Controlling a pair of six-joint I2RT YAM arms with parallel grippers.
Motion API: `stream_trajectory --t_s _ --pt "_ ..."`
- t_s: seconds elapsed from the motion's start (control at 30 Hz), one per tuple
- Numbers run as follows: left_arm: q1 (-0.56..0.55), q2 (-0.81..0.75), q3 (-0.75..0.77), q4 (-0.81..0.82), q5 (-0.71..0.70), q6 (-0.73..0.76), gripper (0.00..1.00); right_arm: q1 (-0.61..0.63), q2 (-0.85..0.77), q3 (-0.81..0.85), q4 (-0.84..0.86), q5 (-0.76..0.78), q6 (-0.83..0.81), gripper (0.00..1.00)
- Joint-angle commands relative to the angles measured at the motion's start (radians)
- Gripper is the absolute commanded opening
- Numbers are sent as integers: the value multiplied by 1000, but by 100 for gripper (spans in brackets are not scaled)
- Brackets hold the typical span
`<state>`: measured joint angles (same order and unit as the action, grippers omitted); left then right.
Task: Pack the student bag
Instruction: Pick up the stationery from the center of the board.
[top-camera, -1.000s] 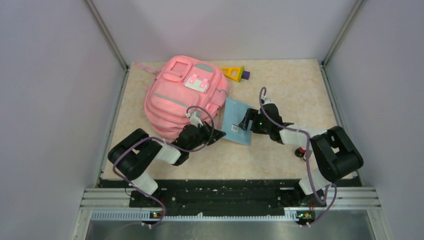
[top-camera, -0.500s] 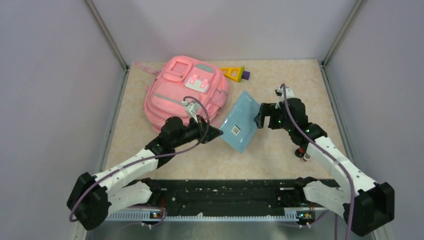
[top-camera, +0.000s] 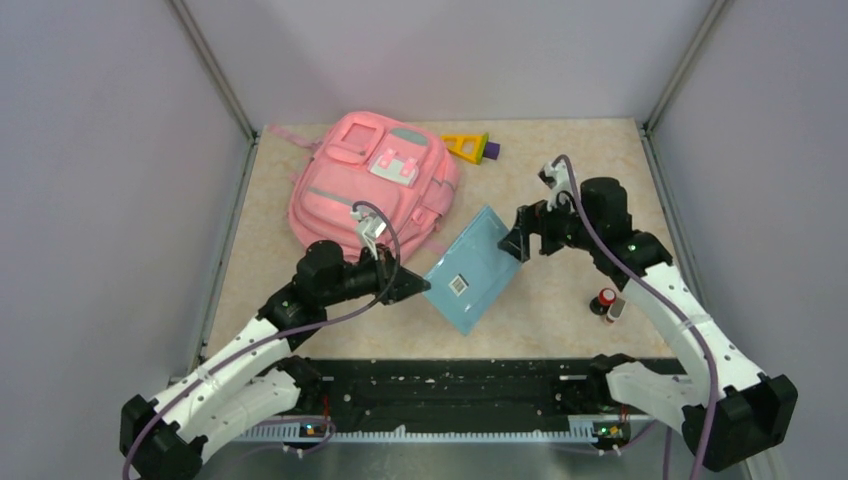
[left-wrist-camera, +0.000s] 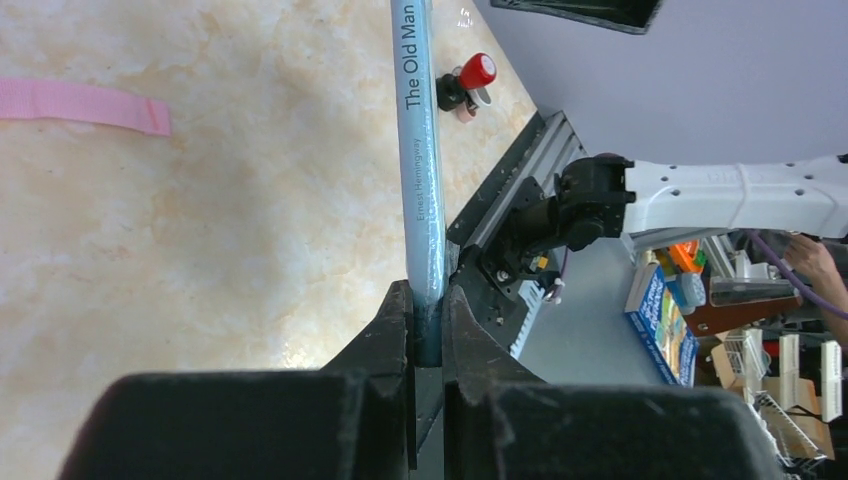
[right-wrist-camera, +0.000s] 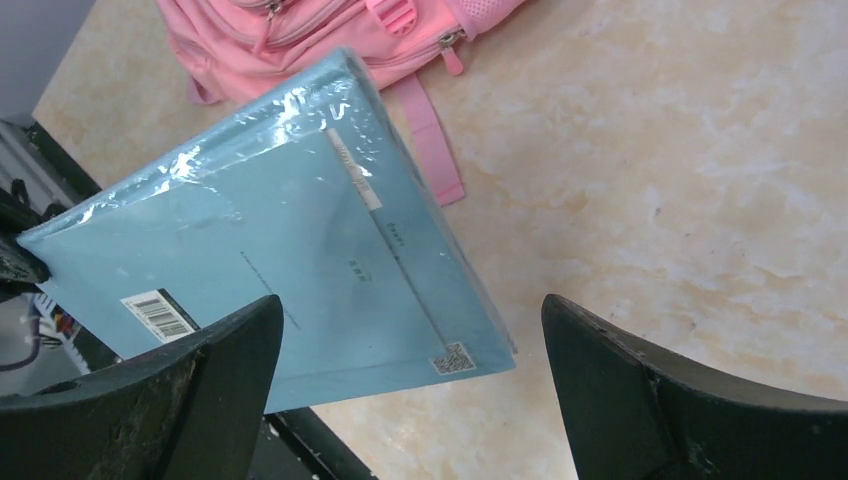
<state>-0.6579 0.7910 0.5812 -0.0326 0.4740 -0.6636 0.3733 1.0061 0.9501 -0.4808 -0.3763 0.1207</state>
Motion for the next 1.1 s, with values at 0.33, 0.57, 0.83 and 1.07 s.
stream_trajectory --t_s 0.33,0.57,0.83,1.07 --pt "15 -122 44 85 157 -20 0 -100 72 1 59 -501 -27 97" --pt "15 -164 35 121 205 -23 0 -100 110 -8 74 -668 -3 87" --pt "15 -168 43 87 153 6 0 -99 66 -137 455 -880 308 49" --pt "17 -166 77 -66 -47 115 6 -102 35 -106 362 -803 278 0"
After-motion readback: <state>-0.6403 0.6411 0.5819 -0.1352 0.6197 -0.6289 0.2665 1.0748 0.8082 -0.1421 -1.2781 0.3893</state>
